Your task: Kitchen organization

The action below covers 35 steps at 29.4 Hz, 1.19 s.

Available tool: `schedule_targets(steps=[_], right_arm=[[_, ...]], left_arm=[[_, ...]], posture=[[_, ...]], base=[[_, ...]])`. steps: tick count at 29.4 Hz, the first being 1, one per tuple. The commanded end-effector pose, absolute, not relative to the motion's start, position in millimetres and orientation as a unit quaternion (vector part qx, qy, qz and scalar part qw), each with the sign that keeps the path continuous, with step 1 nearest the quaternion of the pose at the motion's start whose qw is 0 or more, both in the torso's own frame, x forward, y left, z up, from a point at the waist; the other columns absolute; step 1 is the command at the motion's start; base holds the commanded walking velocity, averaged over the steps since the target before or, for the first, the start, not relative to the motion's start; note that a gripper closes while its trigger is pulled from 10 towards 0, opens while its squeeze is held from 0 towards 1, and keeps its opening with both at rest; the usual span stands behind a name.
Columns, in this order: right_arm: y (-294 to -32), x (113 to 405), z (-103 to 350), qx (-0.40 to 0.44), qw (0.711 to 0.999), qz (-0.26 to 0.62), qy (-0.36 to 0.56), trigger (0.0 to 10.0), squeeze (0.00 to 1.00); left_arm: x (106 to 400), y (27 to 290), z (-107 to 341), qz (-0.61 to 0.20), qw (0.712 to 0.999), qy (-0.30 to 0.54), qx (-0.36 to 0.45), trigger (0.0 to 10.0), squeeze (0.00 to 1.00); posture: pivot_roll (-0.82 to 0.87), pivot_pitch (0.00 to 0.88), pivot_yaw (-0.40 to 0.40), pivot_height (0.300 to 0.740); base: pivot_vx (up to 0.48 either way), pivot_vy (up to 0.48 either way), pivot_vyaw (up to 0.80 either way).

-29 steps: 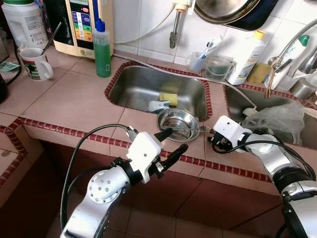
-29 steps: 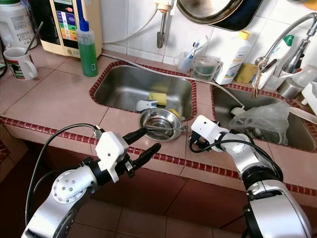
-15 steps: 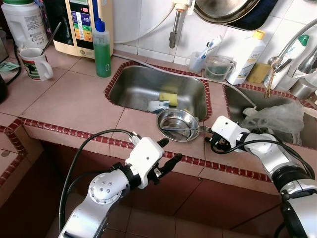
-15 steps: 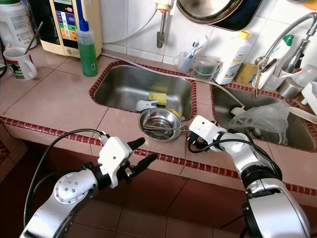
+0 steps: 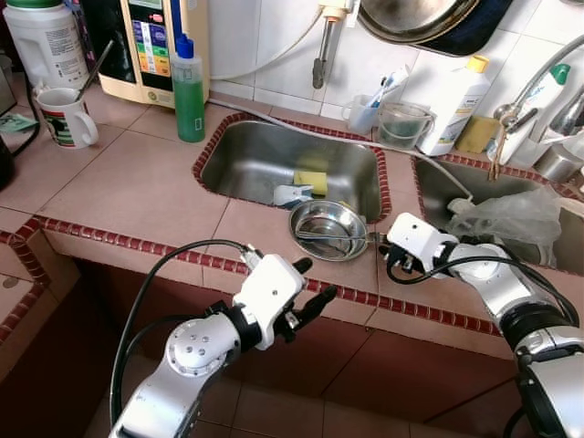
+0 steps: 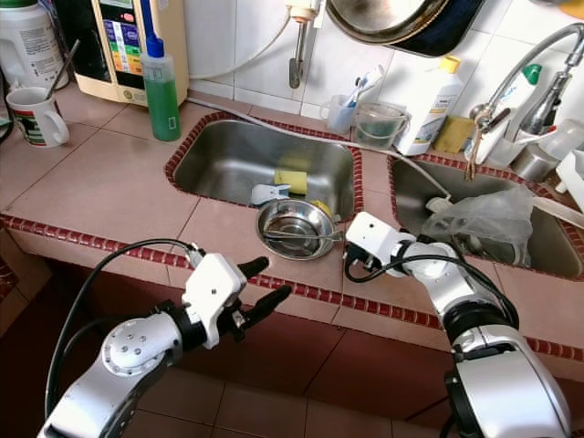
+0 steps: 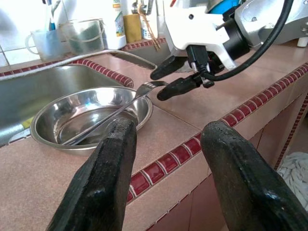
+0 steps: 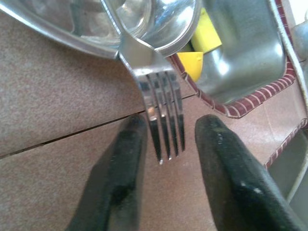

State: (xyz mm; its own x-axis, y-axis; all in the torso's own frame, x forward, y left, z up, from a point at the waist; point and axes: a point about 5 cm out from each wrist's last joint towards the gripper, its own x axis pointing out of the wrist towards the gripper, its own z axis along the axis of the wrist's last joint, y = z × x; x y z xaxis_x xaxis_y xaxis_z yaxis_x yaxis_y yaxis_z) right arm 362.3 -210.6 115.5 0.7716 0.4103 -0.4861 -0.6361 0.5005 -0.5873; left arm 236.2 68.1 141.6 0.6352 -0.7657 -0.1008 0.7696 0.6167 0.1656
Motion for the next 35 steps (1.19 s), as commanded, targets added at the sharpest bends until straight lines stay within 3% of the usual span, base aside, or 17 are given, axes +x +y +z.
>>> schedule_targets(steps=[1, 21, 24, 25, 33, 35], right_arm=[[-212.8, 364.5, 120.1, -0.402, 0.852, 0.303, 0.142, 0.0, 0.0], [-214.2, 364.4, 119.5, -0.409, 0.849, 0.302, 0.145, 0.0, 0.0], [-214.2, 364.5, 119.6, -0.409, 0.849, 0.302, 0.145, 0.6, 0.0], [-214.2, 364.5, 119.5, -0.409, 0.848, 0.303, 0.146, 0.1, 0.0], [-213.9, 365.6, 121.9, -0.411, 0.848, 0.303, 0.142, 0.0, 0.0], [-213.7, 365.7, 125.0, -0.409, 0.849, 0.308, 0.131, 0.4, 0.0]], left_arm=[[233.8, 64.6, 145.2, -0.428, 0.898, 0.004, 0.099, 10.0, 0.0], [234.1, 63.7, 146.1, -0.424, 0.901, 0.003, 0.094, 10.0, 0.0], [233.9, 63.6, 146.1, -0.423, 0.901, 0.003, 0.094, 10.0, 0.0], [233.8, 63.7, 146.1, -0.423, 0.901, 0.003, 0.094, 10.0, 0.0], [234.7, 63.0, 146.5, -0.422, 0.902, 0.001, 0.093, 10.0, 0.0], [235.0, 62.8, 146.7, -0.421, 0.902, -0.001, 0.093, 10.0, 0.0]], posture=[[0.16, 0.035, -0.135, 0.74], [0.16, 0.041, -0.139, 0.74], [0.16, 0.041, -0.139, 0.74], [0.16, 0.041, -0.139, 0.74], [0.16, 0.04, -0.141, 0.74], [0.16, 0.039, -0.141, 0.74]], base=[[0.0, 0.0, 0.0], [0.0, 0.0, 0.0], [0.0, 0.0, 0.0], [0.0, 0.0, 0.0], [0.0, 0.0, 0.0], [0.0, 0.0, 0.0]])
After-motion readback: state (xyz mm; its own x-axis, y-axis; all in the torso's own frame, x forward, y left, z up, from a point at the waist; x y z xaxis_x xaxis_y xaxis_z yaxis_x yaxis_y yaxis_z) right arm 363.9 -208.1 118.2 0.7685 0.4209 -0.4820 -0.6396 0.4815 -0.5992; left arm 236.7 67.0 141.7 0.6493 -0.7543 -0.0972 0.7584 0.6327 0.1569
